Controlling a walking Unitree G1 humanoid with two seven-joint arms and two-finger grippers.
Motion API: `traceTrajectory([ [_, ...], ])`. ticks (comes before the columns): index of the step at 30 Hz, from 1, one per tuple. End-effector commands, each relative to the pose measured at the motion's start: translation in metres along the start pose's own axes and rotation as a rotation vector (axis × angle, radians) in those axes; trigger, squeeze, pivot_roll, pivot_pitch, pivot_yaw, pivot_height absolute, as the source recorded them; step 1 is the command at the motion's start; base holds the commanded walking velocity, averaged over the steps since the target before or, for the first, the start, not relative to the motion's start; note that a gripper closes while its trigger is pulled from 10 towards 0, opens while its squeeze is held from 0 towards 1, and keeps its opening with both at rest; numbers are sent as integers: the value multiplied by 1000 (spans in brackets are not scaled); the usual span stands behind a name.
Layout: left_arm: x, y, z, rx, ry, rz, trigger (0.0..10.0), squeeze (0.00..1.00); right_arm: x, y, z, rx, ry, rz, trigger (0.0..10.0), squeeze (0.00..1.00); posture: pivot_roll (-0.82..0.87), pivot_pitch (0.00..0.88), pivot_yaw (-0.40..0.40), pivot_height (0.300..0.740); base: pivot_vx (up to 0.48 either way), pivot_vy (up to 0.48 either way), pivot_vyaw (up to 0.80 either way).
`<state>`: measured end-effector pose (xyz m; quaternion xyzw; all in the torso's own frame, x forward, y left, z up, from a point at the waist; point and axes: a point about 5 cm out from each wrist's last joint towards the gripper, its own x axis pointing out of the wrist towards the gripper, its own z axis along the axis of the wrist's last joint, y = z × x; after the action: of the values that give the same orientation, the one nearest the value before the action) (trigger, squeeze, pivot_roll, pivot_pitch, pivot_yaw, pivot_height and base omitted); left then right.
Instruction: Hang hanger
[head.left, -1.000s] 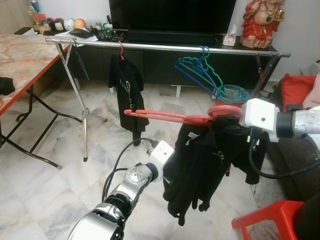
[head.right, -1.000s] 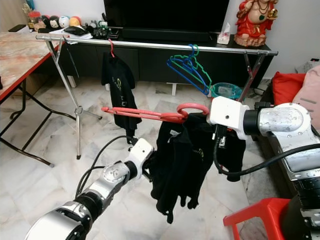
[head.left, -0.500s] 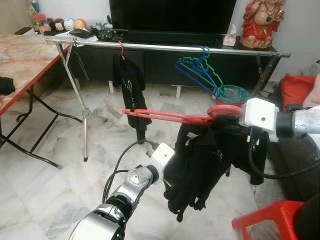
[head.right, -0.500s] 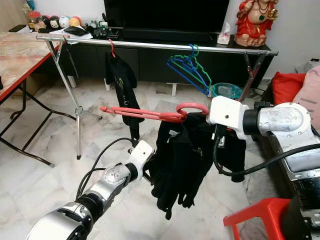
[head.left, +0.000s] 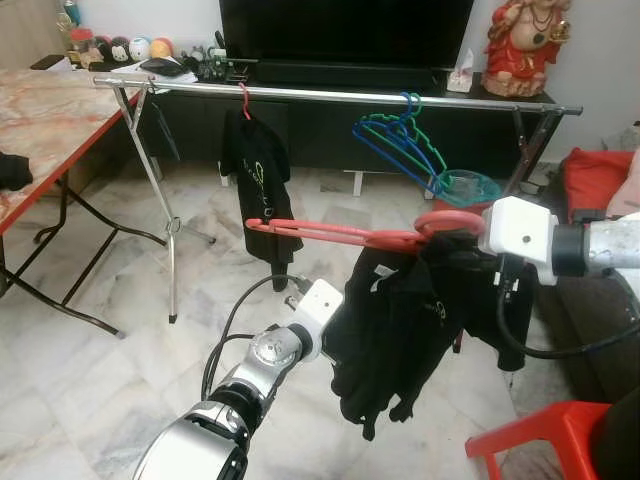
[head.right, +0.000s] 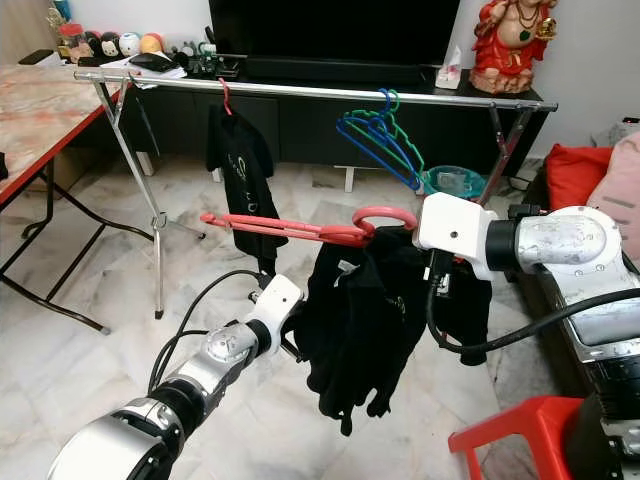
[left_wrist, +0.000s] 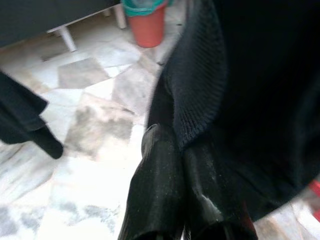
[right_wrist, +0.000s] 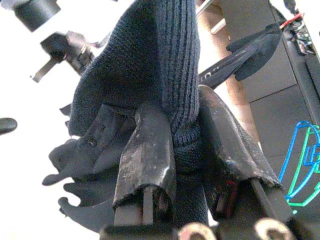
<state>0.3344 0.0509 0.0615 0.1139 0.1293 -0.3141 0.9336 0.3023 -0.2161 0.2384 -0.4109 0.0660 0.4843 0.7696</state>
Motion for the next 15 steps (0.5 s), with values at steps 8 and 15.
traceTrajectory([
  [8, -9, 36, -1, -86, 46, 163, 0, 0, -2, 8, -41, -18, 267, 10, 0, 0, -89, 0, -11, 740, 0, 0, 0],
  [15, -15, 46, -6, -97, 63, 189, 0, 0, 0, 17, -55, -2, 322, 36, 0, 0, -81, 0, -12, 740, 0, 0, 0],
])
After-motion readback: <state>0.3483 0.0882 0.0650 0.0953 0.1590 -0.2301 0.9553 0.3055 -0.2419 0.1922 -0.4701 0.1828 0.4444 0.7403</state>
